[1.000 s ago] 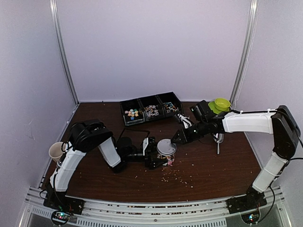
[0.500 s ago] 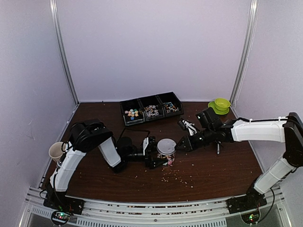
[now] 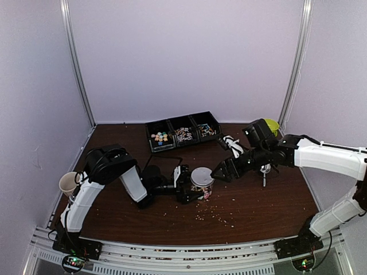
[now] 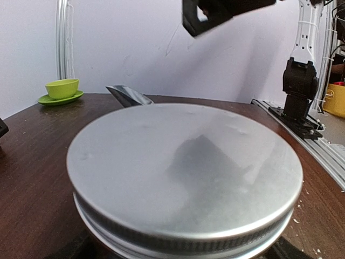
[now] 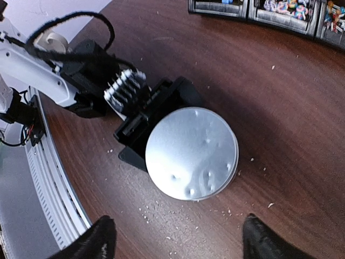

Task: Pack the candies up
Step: Screw the box lid onto the packing box.

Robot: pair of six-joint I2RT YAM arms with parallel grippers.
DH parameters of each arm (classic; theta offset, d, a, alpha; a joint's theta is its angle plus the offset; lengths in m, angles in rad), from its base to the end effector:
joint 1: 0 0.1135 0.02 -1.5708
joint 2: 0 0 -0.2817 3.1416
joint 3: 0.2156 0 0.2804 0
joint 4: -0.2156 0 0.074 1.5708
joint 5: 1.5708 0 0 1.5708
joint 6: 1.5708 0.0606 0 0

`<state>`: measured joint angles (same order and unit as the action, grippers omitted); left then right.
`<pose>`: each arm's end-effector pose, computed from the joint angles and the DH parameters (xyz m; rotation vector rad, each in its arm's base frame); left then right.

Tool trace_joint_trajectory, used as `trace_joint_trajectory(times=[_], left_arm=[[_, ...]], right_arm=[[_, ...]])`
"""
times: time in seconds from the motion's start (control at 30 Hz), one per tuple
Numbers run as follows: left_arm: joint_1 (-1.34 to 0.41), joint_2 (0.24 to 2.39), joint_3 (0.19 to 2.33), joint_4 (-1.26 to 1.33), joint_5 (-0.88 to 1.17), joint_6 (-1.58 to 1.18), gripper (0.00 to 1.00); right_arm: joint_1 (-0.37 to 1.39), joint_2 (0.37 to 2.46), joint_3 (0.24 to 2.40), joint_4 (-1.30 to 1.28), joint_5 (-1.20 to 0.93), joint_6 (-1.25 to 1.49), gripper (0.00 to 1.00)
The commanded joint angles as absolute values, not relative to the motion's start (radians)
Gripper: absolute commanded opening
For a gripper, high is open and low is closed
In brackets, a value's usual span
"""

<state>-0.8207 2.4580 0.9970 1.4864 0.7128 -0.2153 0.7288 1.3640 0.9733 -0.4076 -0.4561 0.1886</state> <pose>0.2763 -0.3547 0.0288 1.0659 1.3523 -1.3373 0.2268 0.2383 0.2484 -0.8853 2.3223 0.9605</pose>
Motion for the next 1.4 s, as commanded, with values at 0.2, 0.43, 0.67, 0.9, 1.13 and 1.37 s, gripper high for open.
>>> trace_joint_trajectory(times=[0.2, 0.43, 0.67, 0.9, 1.13, 1.37], left_arm=[[-0.821, 2.553, 0.984, 1.352, 0.765, -0.214, 0.83], [-0.821, 2.551, 0.977, 1.356, 0.769, -0.209, 0.83], [-0.821, 2.555, 0.985, 1.355, 0.775, -0.214, 0.83], [-0.821, 2.555, 0.984, 1.353, 0.776, -0.215, 0.82], [-0.821, 2.551, 0.979, 1.353, 0.775, -0.212, 0.82], [-0.821, 2.553, 0.983, 1.349, 0.775, -0.211, 0.81]], right_arm=[[0.739, 1.355, 1.037, -0.389, -0.416, -0.299, 1.00], [0.741, 1.432, 1.073, -0.398, -0.421, -0.518, 1.00], [0.741, 1.558, 1.129, -0.434, -0.481, -0.638, 1.00], [0.739, 1.647, 1.204, -0.470, -0.521, -0.684, 1.00], [0.734, 1.704, 1.260, -0.487, -0.543, -0.668, 1.00], [0.727, 1.728, 1.276, -0.510, -0.583, -0.661, 1.00]])
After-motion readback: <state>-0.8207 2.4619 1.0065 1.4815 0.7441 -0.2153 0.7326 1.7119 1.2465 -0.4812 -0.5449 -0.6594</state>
